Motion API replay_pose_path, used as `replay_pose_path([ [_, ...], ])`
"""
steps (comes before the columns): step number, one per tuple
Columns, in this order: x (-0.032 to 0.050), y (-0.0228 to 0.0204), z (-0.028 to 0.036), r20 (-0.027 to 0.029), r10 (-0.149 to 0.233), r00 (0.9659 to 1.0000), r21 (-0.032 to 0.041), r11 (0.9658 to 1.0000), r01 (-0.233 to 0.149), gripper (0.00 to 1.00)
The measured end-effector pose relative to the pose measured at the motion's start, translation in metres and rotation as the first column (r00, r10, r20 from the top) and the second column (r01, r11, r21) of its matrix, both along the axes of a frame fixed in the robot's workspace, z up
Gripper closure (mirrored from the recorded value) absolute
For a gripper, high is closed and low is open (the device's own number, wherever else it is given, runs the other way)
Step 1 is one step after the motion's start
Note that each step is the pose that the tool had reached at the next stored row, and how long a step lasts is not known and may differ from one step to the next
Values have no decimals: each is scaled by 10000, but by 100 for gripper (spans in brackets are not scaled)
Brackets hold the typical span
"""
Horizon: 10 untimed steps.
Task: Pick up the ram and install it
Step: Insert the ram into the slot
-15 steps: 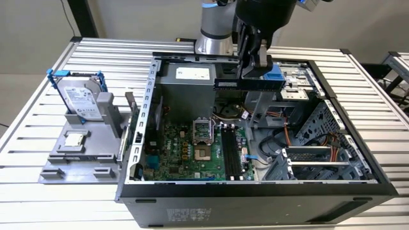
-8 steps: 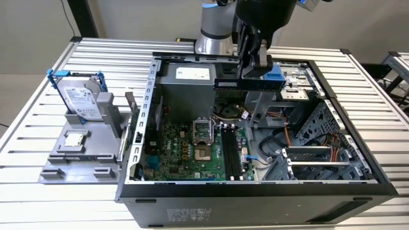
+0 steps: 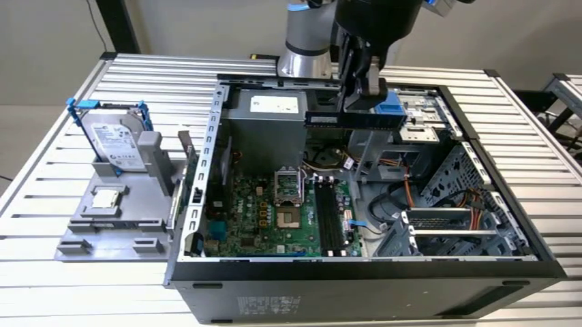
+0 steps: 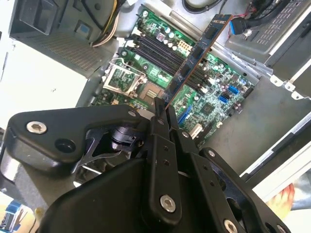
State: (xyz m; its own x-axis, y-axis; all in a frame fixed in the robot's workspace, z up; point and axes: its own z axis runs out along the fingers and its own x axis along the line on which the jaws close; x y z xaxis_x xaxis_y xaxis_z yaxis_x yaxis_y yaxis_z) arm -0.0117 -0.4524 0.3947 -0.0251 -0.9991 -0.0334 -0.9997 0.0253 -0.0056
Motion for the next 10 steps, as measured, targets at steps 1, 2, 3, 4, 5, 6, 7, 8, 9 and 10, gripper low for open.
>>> replay_pose_path([
  [1, 0, 0, 0, 0, -67, 10000, -1, 10000, 67, 100],
  [2, 0, 0, 0, 0, -117, 9999, -1, 9999, 117, 100],
  [3, -1, 0, 0, 0, -137, 9999, -1, 9999, 137, 100],
  [4, -1, 0, 0, 0, -138, 9999, -1, 9999, 138, 100],
  [5, -1, 0, 0, 0, -138, 9999, -1, 9999, 138, 100],
  [6, -1, 1, 0, 0, -138, 9999, -1, 9999, 138, 100],
  [7, -1, 1, 0, 0, -146, 9999, -1, 9999, 146, 100],
  [8, -1, 1, 0, 0, -192, 9998, 0, 9998, 192, 100],
  [9, 0, 1, 0, 0, -278, 9996, 0, 9996, 278, 100],
  [10, 0, 1, -1, 1, -400, 9992, 1, 9992, 400, 100],
])
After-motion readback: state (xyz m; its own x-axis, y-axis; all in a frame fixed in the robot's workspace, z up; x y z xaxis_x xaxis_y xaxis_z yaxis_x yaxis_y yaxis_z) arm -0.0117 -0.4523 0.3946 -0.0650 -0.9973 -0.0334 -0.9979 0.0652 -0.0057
